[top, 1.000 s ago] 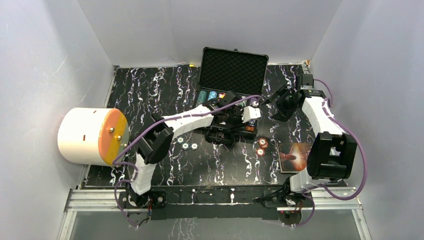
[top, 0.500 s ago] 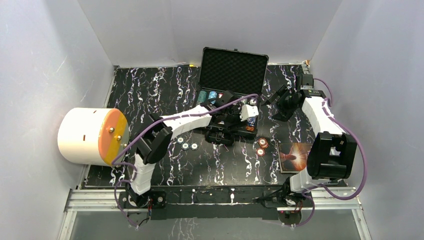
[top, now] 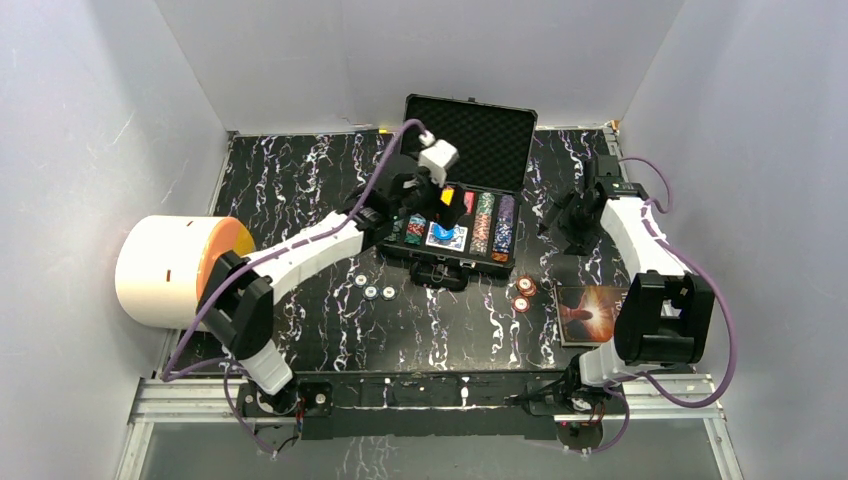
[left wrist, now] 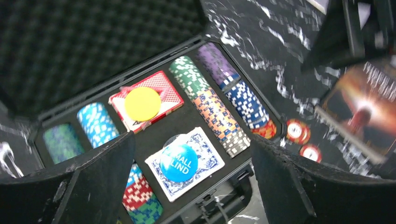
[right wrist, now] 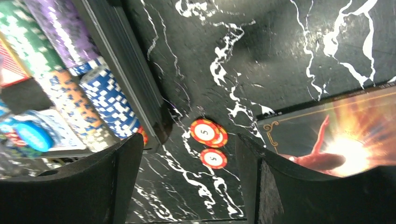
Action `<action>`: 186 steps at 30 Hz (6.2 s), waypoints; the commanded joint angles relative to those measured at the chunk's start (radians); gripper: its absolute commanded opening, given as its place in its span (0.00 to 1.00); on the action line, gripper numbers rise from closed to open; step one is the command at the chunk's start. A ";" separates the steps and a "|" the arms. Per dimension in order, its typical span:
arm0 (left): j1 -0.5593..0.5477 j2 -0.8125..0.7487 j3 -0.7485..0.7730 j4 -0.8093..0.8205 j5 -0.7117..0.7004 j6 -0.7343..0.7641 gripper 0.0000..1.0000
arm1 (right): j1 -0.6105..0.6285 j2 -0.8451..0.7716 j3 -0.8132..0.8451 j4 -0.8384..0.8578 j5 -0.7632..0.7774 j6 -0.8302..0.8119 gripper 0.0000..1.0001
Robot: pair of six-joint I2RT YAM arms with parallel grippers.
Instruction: Pack up texas hold em set
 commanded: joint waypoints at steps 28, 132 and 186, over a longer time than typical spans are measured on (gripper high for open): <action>0.158 -0.280 -0.312 0.128 -0.373 -0.596 0.98 | 0.217 0.034 -0.271 0.103 0.120 0.101 0.79; 0.158 -0.222 -0.265 0.126 -0.382 -0.500 0.98 | 0.352 0.063 -0.249 -0.019 0.113 -0.041 0.51; 0.106 -0.203 -0.324 0.269 0.152 -0.435 0.94 | 0.308 0.009 0.002 -0.134 -0.037 -0.037 0.24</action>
